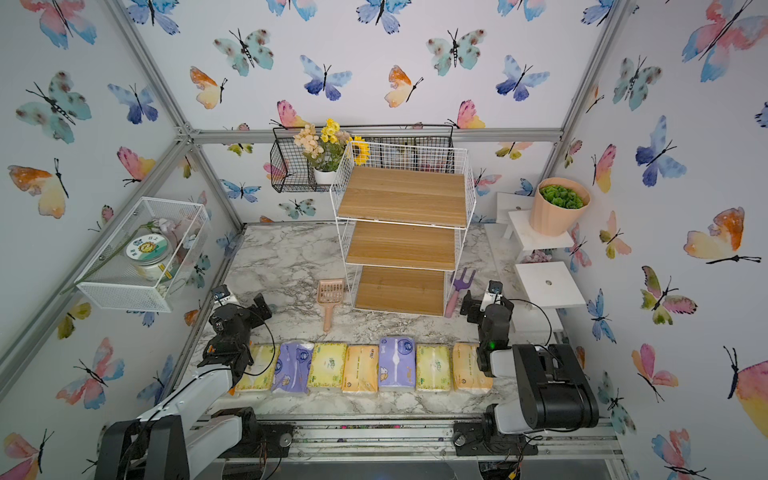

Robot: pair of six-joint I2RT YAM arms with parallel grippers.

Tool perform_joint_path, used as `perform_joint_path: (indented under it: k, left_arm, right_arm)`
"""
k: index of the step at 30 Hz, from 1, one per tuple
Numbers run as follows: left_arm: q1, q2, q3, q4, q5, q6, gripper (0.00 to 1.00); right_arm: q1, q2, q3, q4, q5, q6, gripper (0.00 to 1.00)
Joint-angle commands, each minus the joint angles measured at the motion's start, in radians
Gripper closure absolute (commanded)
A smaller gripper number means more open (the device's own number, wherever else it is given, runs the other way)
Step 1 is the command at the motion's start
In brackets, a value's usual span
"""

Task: Remove the tissue boxes from the shelf
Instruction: Reset both arms

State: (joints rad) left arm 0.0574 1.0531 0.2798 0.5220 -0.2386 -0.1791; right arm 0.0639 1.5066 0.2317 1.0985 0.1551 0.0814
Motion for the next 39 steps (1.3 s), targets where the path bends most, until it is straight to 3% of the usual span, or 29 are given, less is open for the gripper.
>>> perform_joint_path:
  k: [1,3,6,9,14,18,22,24,26,39]
  left_arm:
    - [0.007,0.026,-0.017,0.141,0.073,0.054,0.01]
    - [0.007,0.049,-0.001,0.127,0.098,0.059,0.01]
    - [0.007,0.100,-0.028,0.233,0.130,0.061,0.01]
    - [0.008,0.171,-0.042,0.345,0.148,0.056,0.01]
    - [-0.002,0.270,-0.084,0.509,0.261,0.113,0.01]
    - [-0.038,0.388,-0.136,0.738,0.220,0.137,0.02]
    - [-0.084,0.344,-0.081,0.559,0.156,0.165,0.02]
    - [-0.100,0.369,-0.094,0.625,0.130,0.175,0.01]
    - [-0.100,0.347,-0.075,0.547,0.130,0.170,0.01]
    - [-0.094,0.352,-0.071,0.552,0.142,0.167,0.01]
  right_arm:
    - [-0.006,0.101,-0.023,0.248,-0.065,-0.042,0.01]
    - [-0.007,0.048,0.006,0.088,-0.083,-0.046,0.01]
    - [-0.009,0.088,-0.016,0.206,-0.083,-0.043,0.02]
    - [-0.010,0.055,0.012,0.089,-0.077,-0.037,0.02]
    - [-0.012,0.065,0.009,0.110,-0.072,-0.036,0.02]
    - [-0.013,0.066,0.013,0.106,-0.068,-0.034,0.02]
    - [-0.013,0.067,0.015,0.101,-0.063,-0.031,0.02]
    - [-0.013,0.067,0.017,0.099,-0.060,-0.031,0.02]
    - [-0.013,0.067,0.018,0.098,-0.060,-0.031,0.02]
    - [-0.013,0.066,0.018,0.097,-0.058,-0.029,0.02]
